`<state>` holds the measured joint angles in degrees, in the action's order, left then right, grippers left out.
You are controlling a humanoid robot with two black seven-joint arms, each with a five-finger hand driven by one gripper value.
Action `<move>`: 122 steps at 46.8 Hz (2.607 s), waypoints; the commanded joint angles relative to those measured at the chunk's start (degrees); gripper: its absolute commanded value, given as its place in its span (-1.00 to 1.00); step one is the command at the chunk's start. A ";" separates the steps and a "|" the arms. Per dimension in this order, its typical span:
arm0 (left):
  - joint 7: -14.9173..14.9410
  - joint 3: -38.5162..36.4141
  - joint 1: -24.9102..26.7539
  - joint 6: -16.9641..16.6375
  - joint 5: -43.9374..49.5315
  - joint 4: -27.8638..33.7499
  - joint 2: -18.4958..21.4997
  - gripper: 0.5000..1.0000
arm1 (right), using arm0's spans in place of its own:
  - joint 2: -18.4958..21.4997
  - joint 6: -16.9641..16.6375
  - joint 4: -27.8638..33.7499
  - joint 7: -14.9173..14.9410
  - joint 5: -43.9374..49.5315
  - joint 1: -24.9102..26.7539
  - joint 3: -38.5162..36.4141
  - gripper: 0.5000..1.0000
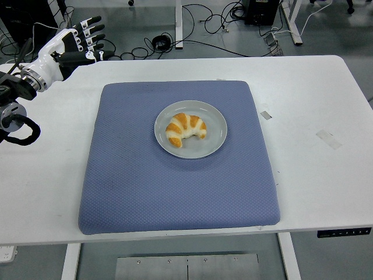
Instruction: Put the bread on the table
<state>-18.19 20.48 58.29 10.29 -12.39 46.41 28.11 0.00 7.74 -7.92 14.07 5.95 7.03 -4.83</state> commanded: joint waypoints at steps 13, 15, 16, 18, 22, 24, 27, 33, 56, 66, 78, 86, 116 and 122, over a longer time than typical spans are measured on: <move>-0.18 0.08 0.07 0.00 0.00 0.00 -0.52 0.89 | 0.00 -0.01 0.01 0.00 0.02 0.00 0.00 1.00; -0.18 0.17 0.07 0.00 0.00 0.00 -0.52 0.89 | 0.00 -0.01 0.01 0.00 0.02 0.00 0.00 1.00; -0.18 0.09 0.07 0.00 0.00 0.00 -0.52 0.89 | 0.00 -0.01 -0.08 0.00 0.02 0.00 0.00 1.00; -0.18 0.17 0.07 0.00 0.00 0.00 -0.52 0.89 | 0.00 -0.01 0.01 0.00 -0.06 0.00 0.00 1.00; -0.18 0.17 0.07 0.00 0.00 0.00 -0.52 0.89 | 0.00 -0.01 0.01 0.00 0.02 0.00 0.00 1.00; -0.18 0.08 0.07 0.00 0.00 0.00 -0.69 0.89 | 0.00 -0.01 0.01 0.00 0.02 0.00 0.00 1.00; -0.18 0.08 0.07 0.00 0.00 0.00 -1.13 0.89 | 0.00 -0.01 0.01 0.00 0.02 0.00 0.00 1.00; -0.18 0.08 0.07 0.00 -0.35 0.00 -1.22 0.89 | 0.00 -0.01 0.01 0.00 0.02 0.00 0.00 1.00; -0.18 -0.53 0.42 -0.09 -0.88 0.00 -1.39 0.89 | 0.00 -0.01 0.01 0.00 0.02 0.00 0.00 1.00; -0.18 -0.71 0.77 0.00 -0.88 0.00 -1.39 0.89 | 0.00 -0.01 0.00 0.00 0.02 0.00 0.00 1.00; -0.18 -0.97 0.68 -0.09 -0.97 0.00 -1.83 0.89 | 0.00 -0.01 0.01 0.00 -0.06 0.00 0.00 1.00; -0.18 -0.97 0.86 -0.09 -0.97 0.00 -1.83 0.89 | 0.00 -0.01 0.01 0.00 -0.07 0.00 0.00 1.00; -0.26 -7.12 9.12 -0.27 -16.96 1.93 -6.58 0.85 | 0.00 -0.01 0.01 0.00 -0.07 0.00 0.00 1.00; -0.26 -11.95 12.28 -0.36 -18.37 3.16 -8.33 0.85 | 0.00 -0.01 0.00 0.00 0.02 0.00 0.00 1.00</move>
<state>-18.47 10.53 69.35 9.94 -30.37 48.90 20.54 0.00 7.74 -7.93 14.08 5.96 7.03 -4.83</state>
